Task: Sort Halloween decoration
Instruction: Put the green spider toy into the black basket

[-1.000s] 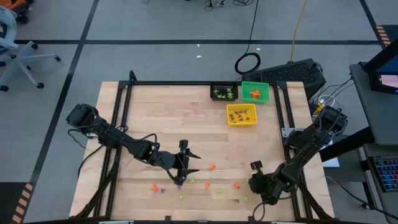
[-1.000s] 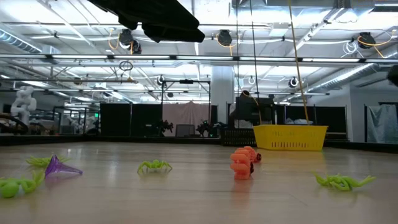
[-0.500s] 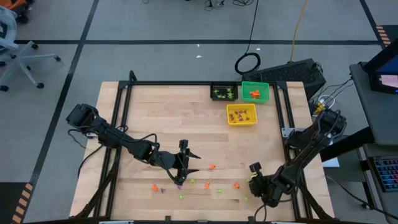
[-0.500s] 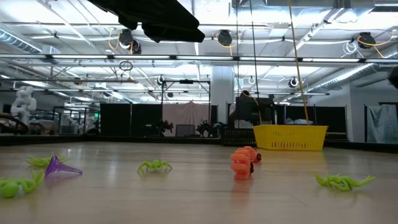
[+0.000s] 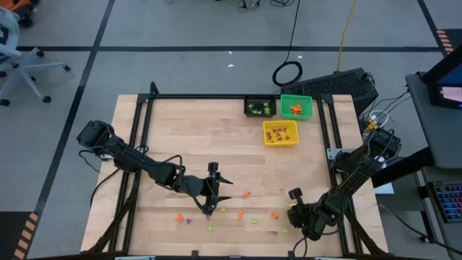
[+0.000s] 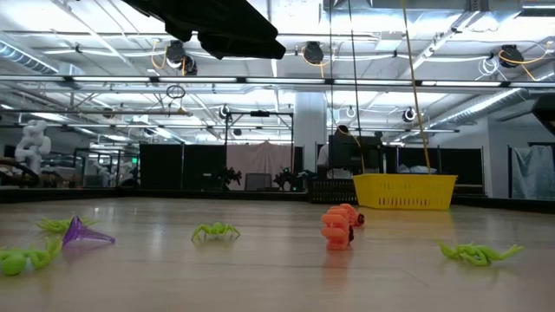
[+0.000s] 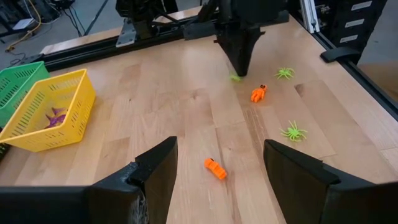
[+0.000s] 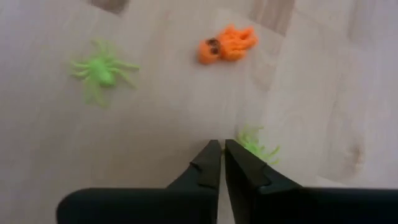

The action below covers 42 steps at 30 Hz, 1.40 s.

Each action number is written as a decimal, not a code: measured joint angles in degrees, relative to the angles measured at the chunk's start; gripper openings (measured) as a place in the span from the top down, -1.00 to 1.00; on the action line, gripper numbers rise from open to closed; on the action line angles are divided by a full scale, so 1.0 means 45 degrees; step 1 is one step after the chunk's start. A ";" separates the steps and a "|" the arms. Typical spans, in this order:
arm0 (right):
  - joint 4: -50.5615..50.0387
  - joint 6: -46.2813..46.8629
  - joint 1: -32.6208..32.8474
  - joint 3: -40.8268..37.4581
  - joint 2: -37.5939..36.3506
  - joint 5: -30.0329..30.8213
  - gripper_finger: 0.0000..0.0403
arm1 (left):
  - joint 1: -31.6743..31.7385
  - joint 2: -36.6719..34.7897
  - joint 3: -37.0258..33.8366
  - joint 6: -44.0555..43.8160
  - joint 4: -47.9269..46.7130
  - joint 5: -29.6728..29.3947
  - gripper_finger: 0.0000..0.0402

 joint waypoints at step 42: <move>-0.0288 0.3161 -0.0944 0.0432 -0.0632 0.0285 0.27 | 0.0005 0.0000 0.0000 0.0000 0.0005 0.0000 -0.18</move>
